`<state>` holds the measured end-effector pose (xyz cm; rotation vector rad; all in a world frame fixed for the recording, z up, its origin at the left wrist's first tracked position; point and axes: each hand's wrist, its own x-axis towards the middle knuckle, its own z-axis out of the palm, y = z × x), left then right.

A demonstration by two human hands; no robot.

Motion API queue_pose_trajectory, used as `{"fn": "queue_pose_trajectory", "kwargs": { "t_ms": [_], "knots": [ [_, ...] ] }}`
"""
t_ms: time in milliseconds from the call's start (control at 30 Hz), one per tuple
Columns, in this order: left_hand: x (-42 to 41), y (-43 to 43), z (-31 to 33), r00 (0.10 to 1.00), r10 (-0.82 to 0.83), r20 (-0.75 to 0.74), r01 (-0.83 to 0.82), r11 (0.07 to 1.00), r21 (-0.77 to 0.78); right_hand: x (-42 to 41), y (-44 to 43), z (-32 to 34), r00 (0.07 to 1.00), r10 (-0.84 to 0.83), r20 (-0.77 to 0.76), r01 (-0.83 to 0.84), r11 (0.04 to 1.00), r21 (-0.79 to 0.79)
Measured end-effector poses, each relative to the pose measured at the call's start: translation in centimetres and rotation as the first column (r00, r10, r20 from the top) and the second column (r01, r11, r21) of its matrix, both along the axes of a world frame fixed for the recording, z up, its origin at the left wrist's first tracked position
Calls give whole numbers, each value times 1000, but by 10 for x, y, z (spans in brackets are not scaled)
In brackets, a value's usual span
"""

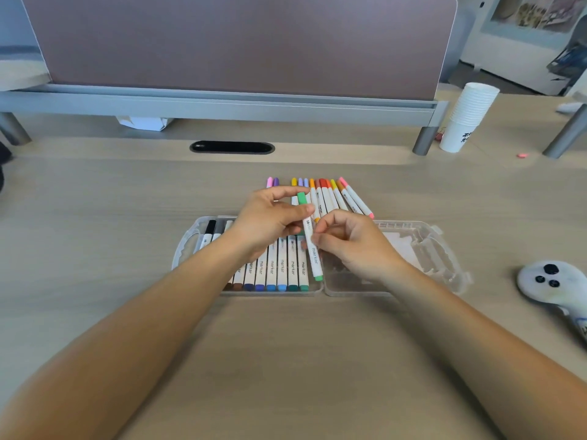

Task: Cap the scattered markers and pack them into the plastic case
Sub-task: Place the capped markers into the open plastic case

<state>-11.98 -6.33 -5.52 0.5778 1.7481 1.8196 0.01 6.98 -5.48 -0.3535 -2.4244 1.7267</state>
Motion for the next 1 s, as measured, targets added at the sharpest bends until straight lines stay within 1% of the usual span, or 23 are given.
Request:
{"fn": "queue_pose_trajectory", "kwargs": {
  "t_ms": [67,100,167,233,300,400,433,567,667,700,733,800,867,900,933,967,1000],
  "knots": [
    [-2,0,-5,986,6,-165,-27,991,-129,4,7,-7,995,46,-91,-26,978,208],
    [-2,0,-7,965,-6,-263,-51,976,-210,6,11,-12,988,79,-131,-33,946,322],
    [2,2,-12,901,-48,-430,-115,932,-344,9,17,-22,963,175,-205,-40,844,534],
    [4,4,-16,841,-92,-533,-153,905,-397,12,19,-30,938,256,-235,-42,755,655],
    [4,4,-18,776,-150,-613,-163,891,-425,13,19,-32,937,281,-208,-60,716,695],
    [2,2,-25,631,-261,-731,-188,863,-470,10,18,-34,951,274,-145,-87,685,723],
    [2,2,-28,598,-276,-752,-192,862,-469,10,18,-34,957,262,-127,-90,682,726],
    [0,2,-35,569,-255,-782,-204,877,-435,11,17,-32,967,233,-103,-86,681,728],
    [1,3,-38,536,-248,-807,-227,878,-421,10,15,-30,968,244,-53,-112,614,782],
    [2,3,-38,536,-250,-806,-232,875,-425,10,15,-30,971,236,-28,-124,607,785],
    [3,3,-38,536,-251,-806,-245,867,-433,10,15,-30,974,226,-11,-134,615,777],
    [6,1,-37,507,-244,-827,-321,836,-444,11,17,-31,974,226,-22,-134,649,749],
    [8,-6,-33,461,-230,-857,-458,766,-451,10,17,-31,972,228,-49,-121,674,729],
    [7,-11,-31,462,-234,-856,-532,699,-478,8,16,-30,973,224,-61,-113,684,720],
    [7,-17,-29,488,-258,-834,-591,605,-533,5,14,-27,975,210,-65,-101,692,715],
    [6,-25,-27,538,-294,-790,-621,496,-607,3,10,-24,979,195,-53,-99,691,716],
    [5,-32,-26,602,-319,-732,-616,397,-680,0,4,-19,982,186,-18,-115,682,722]
  ]
}}
